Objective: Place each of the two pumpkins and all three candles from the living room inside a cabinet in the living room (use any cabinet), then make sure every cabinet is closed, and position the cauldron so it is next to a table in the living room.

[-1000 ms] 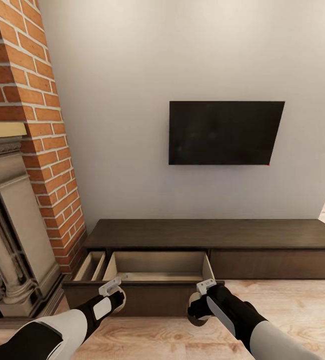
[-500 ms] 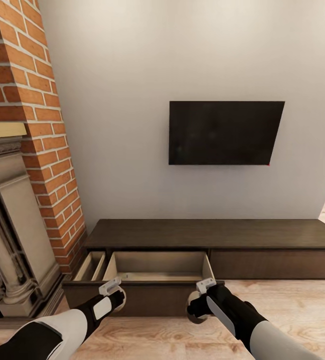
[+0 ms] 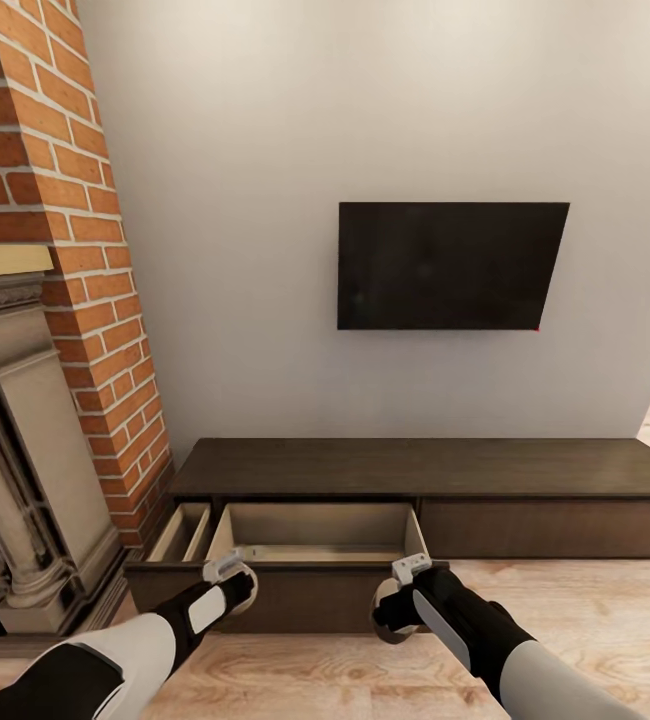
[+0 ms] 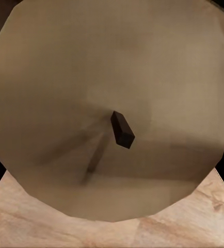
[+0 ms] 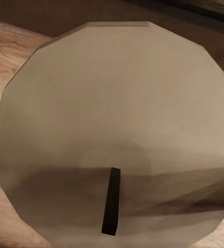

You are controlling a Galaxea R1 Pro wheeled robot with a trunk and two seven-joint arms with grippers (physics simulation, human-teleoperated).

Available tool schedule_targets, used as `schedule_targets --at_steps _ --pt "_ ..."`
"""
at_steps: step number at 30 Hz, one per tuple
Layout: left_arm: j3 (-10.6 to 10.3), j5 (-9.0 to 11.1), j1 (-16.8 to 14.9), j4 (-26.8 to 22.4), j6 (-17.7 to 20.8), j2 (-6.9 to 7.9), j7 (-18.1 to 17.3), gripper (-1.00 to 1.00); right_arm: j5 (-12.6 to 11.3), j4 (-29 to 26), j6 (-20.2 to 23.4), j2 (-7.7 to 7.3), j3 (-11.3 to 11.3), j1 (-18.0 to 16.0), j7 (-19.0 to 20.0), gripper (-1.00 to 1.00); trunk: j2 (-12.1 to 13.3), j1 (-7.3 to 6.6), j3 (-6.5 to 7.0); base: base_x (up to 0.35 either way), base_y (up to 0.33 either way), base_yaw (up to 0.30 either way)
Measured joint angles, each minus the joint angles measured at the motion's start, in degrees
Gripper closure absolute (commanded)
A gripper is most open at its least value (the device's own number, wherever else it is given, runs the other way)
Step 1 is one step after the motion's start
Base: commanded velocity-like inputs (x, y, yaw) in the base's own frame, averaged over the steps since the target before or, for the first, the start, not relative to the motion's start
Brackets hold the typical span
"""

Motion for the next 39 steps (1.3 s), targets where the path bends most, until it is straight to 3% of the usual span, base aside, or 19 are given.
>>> schedule_targets --at_steps 3,6,10,16,17,20,21,23,25,31,34,37,38,39 --pt "-0.03 -2.86 -0.02 -3.26 3.97 0.05 -0.11 1.0 0.01 -0.06 0.24 -0.02 -0.04 0.0 -0.03 1.0 0.0 0.0 0.0 0.0 0.0 0.0" --pt "0.09 -5.84 -0.03 -10.37 10.1 0.15 -0.1 1.0 0.0 -0.08 0.31 -0.03 -0.05 0.0 0.0 1.0 0.0 0.0 0.01 0.0 0.0 0.0" --pt "0.21 -6.99 -0.02 -18.15 17.86 0.5 0.02 1.0 0.05 -0.08 0.34 -0.1 -0.13 -0.06 -0.02 1.0 0.0 0.0 0.01 0.0 0.0 0.0" --pt "0.28 -7.3 0.02 -23.91 28.4 1.28 0.27 1.0 -0.14 -0.09 0.8 0.2 -0.46 -0.31 -0.03 1.0 0.0 0.0 0.0 0.0 0.0 0.0" --pt "0.28 -7.33 0.01 -24.35 30.31 1.36 0.31 1.0 -0.1 -0.09 1.33 0.26 -1.04 -0.44 -0.03 1.0 0.0 0.0 0.0 0.0 0.0 0.0" --pt "0.26 -7.52 0.0 -24.89 34.93 1.48 0.34 1.0 -0.08 -0.1 6.18 1.0 -8.02 -2.14 0.01 1.0 0.0 0.0 0.01 0.0 0.0 0.0" --pt "0.29 -7.55 -0.08 -24.87 35.52 1.48 0.34 1.0 -0.11 -0.13 7.58 1.44 -9.44 -2.97 0.01 1.0 0.0 0.0 0.01 0.0 0.0 0.0" --pt "0.3 -7.61 -0.2 -24.24 36.95 1.5 0.35 1.0 0.0 -0.13 9.86 1.92 -10.92 -4.54 0.01 1.0 0.0 0.0 0.0 0.0 0.0 0.0" --pt "0.3 -7.76 -0.36 -22.53 40.86 1.51 0.59 1.0 0.21 0.14 12.22 2.31 -11.74 -7.31 0.04 1.0 0.0 0.0 0.0 0.0 0.0 0.0" --pt "0.5 -7.65 -0.6 -21.67 43.85 1.28 1.99 1.0 -0.08 0.64 17.37 3.23 -11.87 -11.43 0.07 1.0 0.0 0.0 0.0 0.0 0.0 0.0" --pt "0.46 -7.98 -0.78 -21.74 44.09 0.76 6.75 1.0 -0.05 0.76 19.09 3.5 -11.91 -12.46 0.03 1.0 0.0 0.0 0.0 0.0 0.0 0.0" --pt "0.46 -7.98 -1.38 -21.99 43.16 -2.07 15.49 1.0 -0.09 3.51 19.83 4.45 -11.94 -13.48 -0.04 1.0 0.0 0.0 0.0 0.0 0.0 0.0" --pt "0.55 -7.11 -1.42 -22.02 42.57 -2.49 16.33 1.0 0.03 4.34 19.88 4.66 -11.96 -13.82 -0.05 1.0 0.0 0.0 0.0 0.0 0.0 0.0" --pt "0.48 -7.51 -1.48 -22.1 41.76 -3.07 17.45 1.0 0.1 5.97 19.91 5.02 -12.0 -14.53 -0.03 1.0 0.0 0.0 0.0 0.0 0.0 0.0"
